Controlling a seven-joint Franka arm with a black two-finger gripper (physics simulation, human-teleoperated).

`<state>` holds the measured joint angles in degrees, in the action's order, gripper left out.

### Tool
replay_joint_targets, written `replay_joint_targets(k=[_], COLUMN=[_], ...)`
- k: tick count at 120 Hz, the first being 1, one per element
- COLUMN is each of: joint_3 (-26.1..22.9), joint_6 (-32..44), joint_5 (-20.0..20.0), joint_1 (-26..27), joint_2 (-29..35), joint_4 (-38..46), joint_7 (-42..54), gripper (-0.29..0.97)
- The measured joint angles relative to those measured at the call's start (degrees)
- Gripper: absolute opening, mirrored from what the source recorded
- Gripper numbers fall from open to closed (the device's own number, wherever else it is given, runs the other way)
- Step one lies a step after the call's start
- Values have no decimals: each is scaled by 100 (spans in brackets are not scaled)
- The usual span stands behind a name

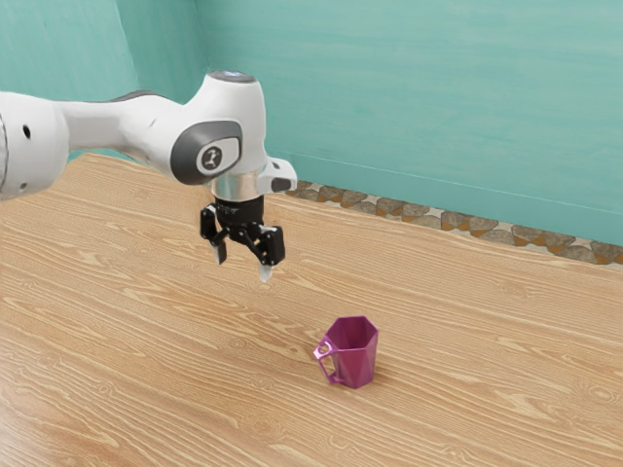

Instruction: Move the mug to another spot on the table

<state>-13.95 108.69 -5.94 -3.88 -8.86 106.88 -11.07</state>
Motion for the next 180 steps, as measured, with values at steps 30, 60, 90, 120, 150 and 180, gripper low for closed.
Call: replay_joint_targets(k=[30, 60, 90, 120, 150, 180], joint_3=[-131, -453, -507, -515, -521, -513], joint_6=[269, 1426, 2237, 2533, 2771, 3103], joint_5=[437, 1245, 1571, 1377, 1410, 1452], joint_1=[280, 273, 242, 354, 411, 420], joint_2=[-131, -651, -1316, -1475, -1453, -1306], joint_4=[683, 855, 691, 609, 643, 820], joint_7=[709, 1906, 2822, 3521, 4008, 4316], gripper=[68, 66, 65, 47, 26, 16])
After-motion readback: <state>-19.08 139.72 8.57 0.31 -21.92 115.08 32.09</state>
